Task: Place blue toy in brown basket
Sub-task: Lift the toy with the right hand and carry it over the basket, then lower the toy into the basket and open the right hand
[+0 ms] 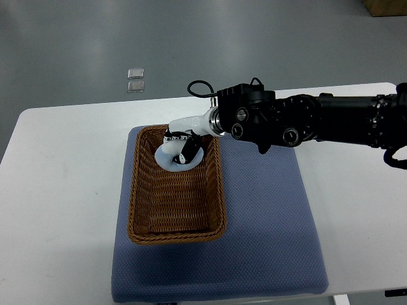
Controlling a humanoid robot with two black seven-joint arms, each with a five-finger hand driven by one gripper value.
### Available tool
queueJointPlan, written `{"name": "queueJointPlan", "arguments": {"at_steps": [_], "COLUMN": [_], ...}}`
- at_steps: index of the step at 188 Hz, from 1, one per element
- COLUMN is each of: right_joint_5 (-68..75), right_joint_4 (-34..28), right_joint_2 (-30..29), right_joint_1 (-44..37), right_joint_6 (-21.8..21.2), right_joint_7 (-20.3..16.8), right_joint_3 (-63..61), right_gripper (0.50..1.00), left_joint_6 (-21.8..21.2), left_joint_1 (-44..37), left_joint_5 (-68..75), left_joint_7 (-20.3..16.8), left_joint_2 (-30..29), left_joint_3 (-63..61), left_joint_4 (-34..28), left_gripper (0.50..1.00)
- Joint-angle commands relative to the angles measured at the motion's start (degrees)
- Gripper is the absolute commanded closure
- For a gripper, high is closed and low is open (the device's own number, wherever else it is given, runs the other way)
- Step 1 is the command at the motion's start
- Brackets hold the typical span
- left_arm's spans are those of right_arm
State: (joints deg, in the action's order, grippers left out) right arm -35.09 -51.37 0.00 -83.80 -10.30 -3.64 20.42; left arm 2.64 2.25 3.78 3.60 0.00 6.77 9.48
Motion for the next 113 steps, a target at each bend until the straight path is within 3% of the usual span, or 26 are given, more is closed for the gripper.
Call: {"name": "queueJointPlan", "arguments": {"at_steps": [1,24,37,65,91,113], "right_joint_5": [0.0,-0.1,-0.2,-0.2,-0.2,-0.2], "right_joint_4": [0.0,-0.3,-0.4,-0.4,-0.4,-0.4], "right_joint_2": [0.0,0.0,0.0,0.0,0.0,0.0], "right_joint_1": [1.1,1.8,2.8,4.3,5.0,5.0], "right_joint_6": [0.5,0.6,0.6,0.6,0.9,1.0], "right_joint_7": [0.4,1.0,1.4,1.5,1.7,1.7], "right_joint_3": [0.0,0.0,0.0,0.0,-0.1,-0.3], "right_gripper": [1.000,1.000,0.932,0.916,0.761,0.742], "left_joint_6": [0.0,0.0,0.0,0.0,0.0,0.0], "left_joint_1": [0.0,0.0,0.1,0.1,0.1,0.2], "left_joint_5": [0.0,0.0,0.0,0.0,0.0,0.0], "left_joint_7": [0.0,0.0,0.0,0.0,0.0,0.0], "left_joint_2": [0.0,0.0,0.0,0.0,0.0,0.0], "left_joint_3": [0.1,0.1,0.1,0.2,0.2,0.2], "left_joint_4": [0.0,-0.1,-0.1,-0.1,0.0,0.0], "left_gripper": [0.500,0.500,0.500,0.500,0.500,0.500]}}
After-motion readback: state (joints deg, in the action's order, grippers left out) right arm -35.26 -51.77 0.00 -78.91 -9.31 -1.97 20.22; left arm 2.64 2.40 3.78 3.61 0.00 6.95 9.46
